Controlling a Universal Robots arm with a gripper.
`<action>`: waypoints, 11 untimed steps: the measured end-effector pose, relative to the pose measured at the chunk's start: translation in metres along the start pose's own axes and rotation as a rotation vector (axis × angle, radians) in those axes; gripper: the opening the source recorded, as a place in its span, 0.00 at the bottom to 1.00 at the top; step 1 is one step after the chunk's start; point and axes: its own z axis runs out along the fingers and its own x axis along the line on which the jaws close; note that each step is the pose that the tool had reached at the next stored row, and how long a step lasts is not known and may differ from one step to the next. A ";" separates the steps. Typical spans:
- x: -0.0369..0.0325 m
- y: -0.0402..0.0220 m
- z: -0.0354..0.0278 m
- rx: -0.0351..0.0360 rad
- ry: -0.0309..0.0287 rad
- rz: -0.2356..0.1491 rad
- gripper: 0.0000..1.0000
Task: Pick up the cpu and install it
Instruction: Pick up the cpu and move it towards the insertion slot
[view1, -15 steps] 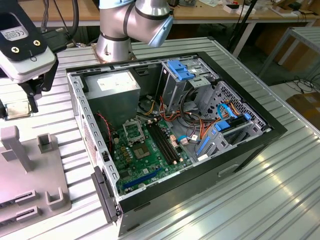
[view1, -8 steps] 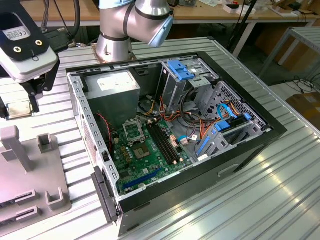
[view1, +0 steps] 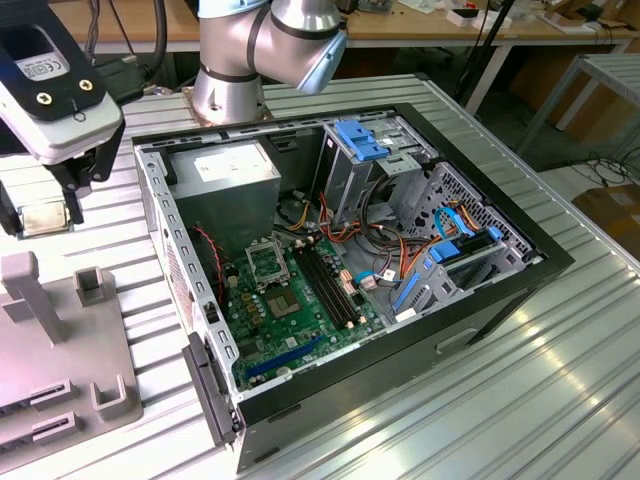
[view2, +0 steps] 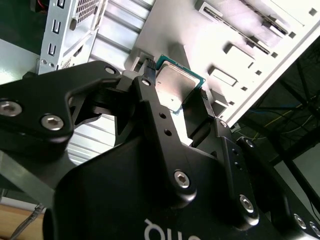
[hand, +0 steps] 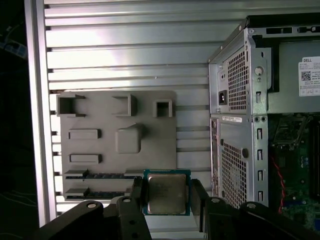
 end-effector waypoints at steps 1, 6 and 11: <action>-0.0004 0.0000 0.0000 0.0000 0.0001 0.000 0.47; -0.0033 0.0001 -0.0001 0.0000 0.0000 0.000 0.47; -0.0061 0.0002 -0.0002 0.0001 0.0000 0.000 0.47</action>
